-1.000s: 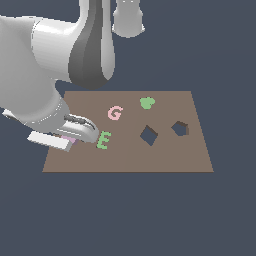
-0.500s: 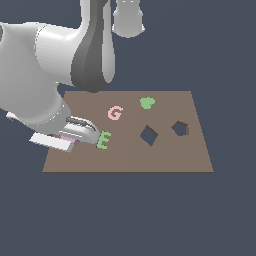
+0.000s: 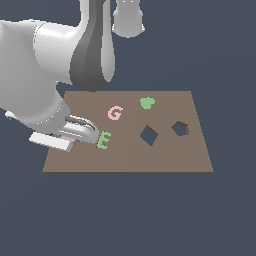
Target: Insert a designated object into the corresponding slot on a board.
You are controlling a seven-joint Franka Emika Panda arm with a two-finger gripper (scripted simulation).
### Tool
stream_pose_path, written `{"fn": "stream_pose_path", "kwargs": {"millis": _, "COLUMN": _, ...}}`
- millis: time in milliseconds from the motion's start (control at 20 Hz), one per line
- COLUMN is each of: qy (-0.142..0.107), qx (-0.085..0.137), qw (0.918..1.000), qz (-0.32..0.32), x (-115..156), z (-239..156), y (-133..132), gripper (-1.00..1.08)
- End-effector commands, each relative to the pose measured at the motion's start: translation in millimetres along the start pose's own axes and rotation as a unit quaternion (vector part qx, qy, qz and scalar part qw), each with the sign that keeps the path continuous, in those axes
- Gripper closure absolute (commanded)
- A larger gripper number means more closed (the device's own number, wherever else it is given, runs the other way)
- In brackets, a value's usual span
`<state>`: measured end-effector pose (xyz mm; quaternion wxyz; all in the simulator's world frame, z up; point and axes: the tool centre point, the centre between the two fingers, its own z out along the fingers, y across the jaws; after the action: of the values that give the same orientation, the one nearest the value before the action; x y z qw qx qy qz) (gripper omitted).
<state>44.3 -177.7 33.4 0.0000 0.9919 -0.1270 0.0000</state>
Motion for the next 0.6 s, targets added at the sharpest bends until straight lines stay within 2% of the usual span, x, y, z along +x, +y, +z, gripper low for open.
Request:
{"fn": "stream_pose_path", "kwargs": {"millis": 0, "qy": 0.0, "qx": 0.0, "qw": 1.0, "qz": -0.002, "x": 0.0, "z": 0.4, "y": -1.2, "gripper": 1.08}}
{"fn": "stream_pose_path", "kwargs": {"millis": 300, "qy": 0.0, "qx": 0.0, "qw": 0.9991, "qz": -0.042, "x": 4.2, "z": -0.3, "y": -20.6, "gripper": 1.08}}
{"fn": "stream_pose_path", "kwargs": {"millis": 550, "qy": 0.0, "qx": 0.0, "qw": 0.9938, "qz": -0.111, "x": 7.6, "z": -1.4, "y": -54.9, "gripper": 1.08}}
